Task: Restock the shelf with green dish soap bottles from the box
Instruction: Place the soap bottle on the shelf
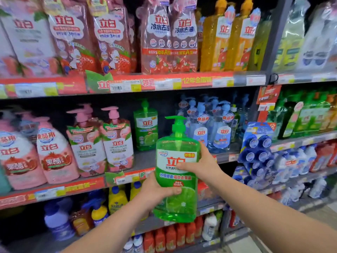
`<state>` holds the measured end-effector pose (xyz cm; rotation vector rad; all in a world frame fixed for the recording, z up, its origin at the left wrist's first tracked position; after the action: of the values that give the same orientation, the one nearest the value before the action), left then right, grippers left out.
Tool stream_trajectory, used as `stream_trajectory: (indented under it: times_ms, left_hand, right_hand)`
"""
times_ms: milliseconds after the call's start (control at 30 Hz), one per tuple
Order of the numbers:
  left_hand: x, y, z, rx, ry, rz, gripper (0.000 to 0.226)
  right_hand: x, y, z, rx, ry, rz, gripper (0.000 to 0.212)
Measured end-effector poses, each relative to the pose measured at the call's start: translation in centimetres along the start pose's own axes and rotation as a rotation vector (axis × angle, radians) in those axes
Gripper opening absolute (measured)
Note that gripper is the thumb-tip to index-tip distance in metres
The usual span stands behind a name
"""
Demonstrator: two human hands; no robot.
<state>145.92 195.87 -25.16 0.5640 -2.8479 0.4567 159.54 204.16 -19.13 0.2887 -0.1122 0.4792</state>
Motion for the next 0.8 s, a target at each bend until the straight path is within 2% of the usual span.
stream_trajectory:
  times_ms: [100,333,400,533,700,800]
  left_hand:
    - [0.6,3.7,-1.5,-0.024,-0.006,-0.012,0.055]
    - [3.1,13.2,-3.1,0.012,-0.026,-0.067,0.102]
    - [3.6,15.0,-3.4,0.027,0.018,-0.076,0.109]
    - [5.1,15.4,-5.0,0.053,0.125,-0.148,0.089]
    - [7.9,17.0,-7.6,-0.022,0.307,-0.304,0.08]
    - [9.5,18.6,-8.7,-0.007,0.413,-0.438,0.075]
  right_hand:
    - [-0.2,3.9,0.1,0.015,-0.017,0.009,0.067]
    - [-1.1,12.2,-0.1,0.103,-0.019,-0.02,0.066]
    - [-1.4,13.9,-0.6,0.121,-0.027,-0.04,0.067]
    - [-2.0,16.7,-1.7,0.142,-0.049,-0.025,0.076]
    - [-2.5,20.0,-3.2,0.179,-0.044,0.004,0.076]
    - [-2.3,22.3,-4.1,0.206,-0.067,-0.015,0.081]
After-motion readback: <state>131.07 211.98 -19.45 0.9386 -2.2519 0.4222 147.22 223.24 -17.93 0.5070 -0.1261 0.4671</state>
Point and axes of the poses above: each hand's wrist, its own y-axis towards the middle knuckle, its own x-axis out of the back of the hand, z = x × y, the point moved 7 cm from there along y, towards the middle knuckle, and after that the axes turned 12 degrees about x, right-handed, at the moved point
